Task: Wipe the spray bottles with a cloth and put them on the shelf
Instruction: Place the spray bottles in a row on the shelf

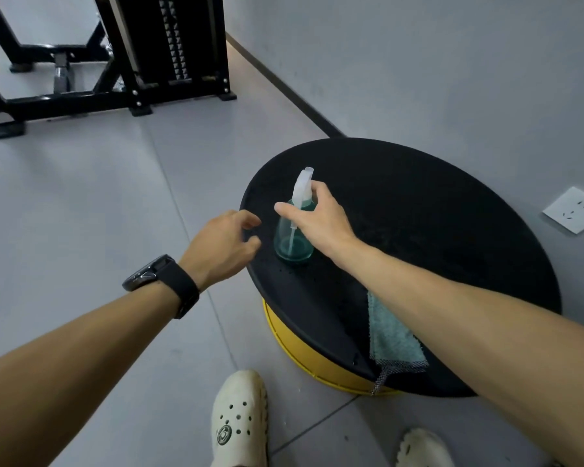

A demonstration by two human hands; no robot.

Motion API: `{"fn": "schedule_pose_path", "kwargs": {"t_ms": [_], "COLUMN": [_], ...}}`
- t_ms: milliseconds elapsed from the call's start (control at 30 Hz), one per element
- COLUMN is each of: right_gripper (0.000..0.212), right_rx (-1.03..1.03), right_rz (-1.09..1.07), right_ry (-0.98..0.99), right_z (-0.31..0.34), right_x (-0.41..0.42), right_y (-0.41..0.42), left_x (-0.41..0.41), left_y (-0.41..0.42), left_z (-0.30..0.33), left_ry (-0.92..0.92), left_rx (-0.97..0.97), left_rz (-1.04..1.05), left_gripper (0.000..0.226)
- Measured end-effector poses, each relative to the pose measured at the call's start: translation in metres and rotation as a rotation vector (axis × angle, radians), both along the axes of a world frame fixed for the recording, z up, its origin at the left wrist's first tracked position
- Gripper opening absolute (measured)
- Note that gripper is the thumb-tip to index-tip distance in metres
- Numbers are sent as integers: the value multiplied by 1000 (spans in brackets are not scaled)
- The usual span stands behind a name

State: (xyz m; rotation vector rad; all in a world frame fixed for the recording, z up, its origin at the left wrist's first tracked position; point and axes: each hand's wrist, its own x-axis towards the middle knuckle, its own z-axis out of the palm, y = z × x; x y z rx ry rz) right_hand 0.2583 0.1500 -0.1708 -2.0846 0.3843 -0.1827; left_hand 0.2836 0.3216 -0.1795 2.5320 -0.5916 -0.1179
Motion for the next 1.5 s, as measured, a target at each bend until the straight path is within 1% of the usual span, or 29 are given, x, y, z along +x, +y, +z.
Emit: {"fn": "schedule_pose_path", "kwargs": {"t_ms": [200, 433, 600, 767, 967, 1233, 1300, 1400, 1500], "right_gripper": [59, 55, 46, 48, 56, 51, 53, 57, 53], "right_rx": [51, 86, 85, 66, 21, -43, -62, -90, -120], "right_rz": [17, 8, -18, -22, -50, -114, -137, -175, -209], "right_ry": [-22, -21, -48, -121, -182, -248, -261, -279, -294], "right_z": [4, 6, 13, 53, 109, 173, 186, 202, 218], "right_x": [-2, -8, -20, -32, -62, -131, -151, -181, -212], "right_y": [-3, -4, -10, -23, -47, -85, -94, -106, -118], "left_x": [-3, -6, -10, -20, -42, -88, -102, -123, -144], "left_y": [2, 5, 2, -10, -34, -73, -83, -98, -113], "left_z": [0, 16, 35, 60, 112, 184, 199, 221, 242], "left_ry": [7, -14, -34, -69, -136, -262, -297, -306, -327], "left_rx": [15, 17, 10, 9, 6, -12, -7, -29, -55], "left_rz": [-9, -10, -15, -38, -107, -214, -244, -291, -333], "left_gripper": [36, 35, 34, 33, 35, 35, 36, 36, 36]}}
